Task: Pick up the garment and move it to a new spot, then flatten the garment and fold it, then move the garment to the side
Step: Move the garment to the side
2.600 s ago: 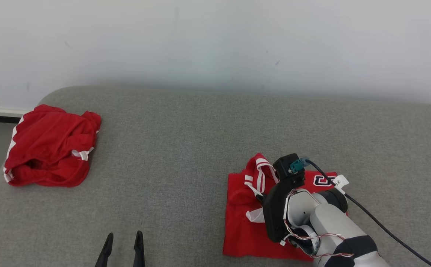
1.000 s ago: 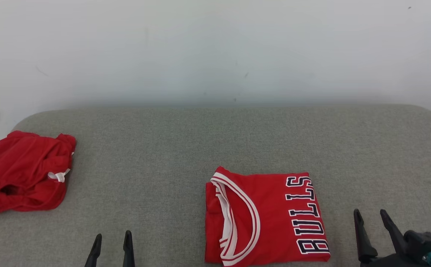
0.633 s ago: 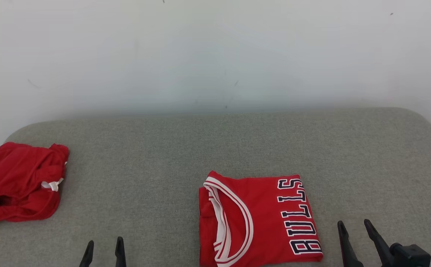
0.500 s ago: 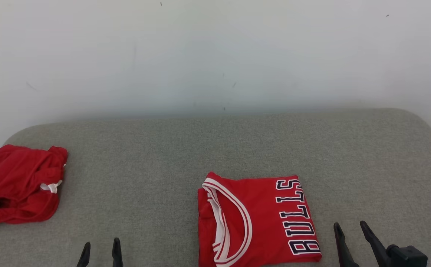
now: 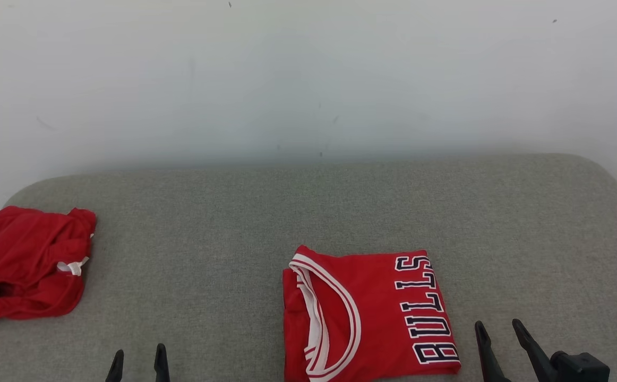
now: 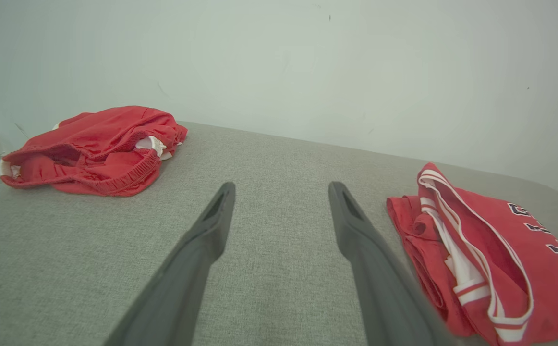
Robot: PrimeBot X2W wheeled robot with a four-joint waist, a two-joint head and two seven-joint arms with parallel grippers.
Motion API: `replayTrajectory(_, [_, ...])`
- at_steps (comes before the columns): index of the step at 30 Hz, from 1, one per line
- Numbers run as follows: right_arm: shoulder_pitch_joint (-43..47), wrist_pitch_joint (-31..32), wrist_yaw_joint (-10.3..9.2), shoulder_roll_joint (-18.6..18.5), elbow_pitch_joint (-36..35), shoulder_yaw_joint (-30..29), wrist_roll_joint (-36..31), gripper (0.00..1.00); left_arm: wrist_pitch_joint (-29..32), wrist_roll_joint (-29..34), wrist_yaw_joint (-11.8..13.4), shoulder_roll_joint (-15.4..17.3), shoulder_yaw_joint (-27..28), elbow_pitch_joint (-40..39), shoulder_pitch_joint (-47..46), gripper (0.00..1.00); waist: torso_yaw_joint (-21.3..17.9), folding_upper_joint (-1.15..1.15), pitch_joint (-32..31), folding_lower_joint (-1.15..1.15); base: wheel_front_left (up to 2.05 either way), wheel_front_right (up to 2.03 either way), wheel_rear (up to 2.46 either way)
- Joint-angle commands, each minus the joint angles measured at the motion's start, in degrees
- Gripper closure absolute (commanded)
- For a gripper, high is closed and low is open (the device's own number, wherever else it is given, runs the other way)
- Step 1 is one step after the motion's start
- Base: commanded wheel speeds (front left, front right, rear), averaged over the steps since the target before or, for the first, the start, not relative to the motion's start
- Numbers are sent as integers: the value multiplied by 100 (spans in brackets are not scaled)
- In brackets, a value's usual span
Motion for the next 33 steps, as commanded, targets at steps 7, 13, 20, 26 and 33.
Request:
replayTrajectory(7, [29,42,-14,-18,-20,-21,17,0,-17,-38,39,-3,-77,-19,-3,0,45,0,34,0,0,0,0])
replayTrajectory(13, [-9,72,-14,-17,-5,-41,24,0,-17,-7,63,-3,-128,-62,-49,0,78,0,57,0,0,0,0])
replayTrajectory(20, [-619,454,-14,-334,-87,188,113,0,-18,-30,97,-3,-208,-112,-97,0,121,0,129,0,0,0,0])
replayTrajectory(26, [-1503,1775,-14,-742,274,415,425,0,-18,-90,119,-2,-309,-114,-125,0,269,0,243,0,0,0,0])
replayTrajectory(33, [-2075,3314,-14,-847,1014,425,803,0,-18,-118,149,-3,-422,-173,-174,0,595,0,465,0,0,0,0])
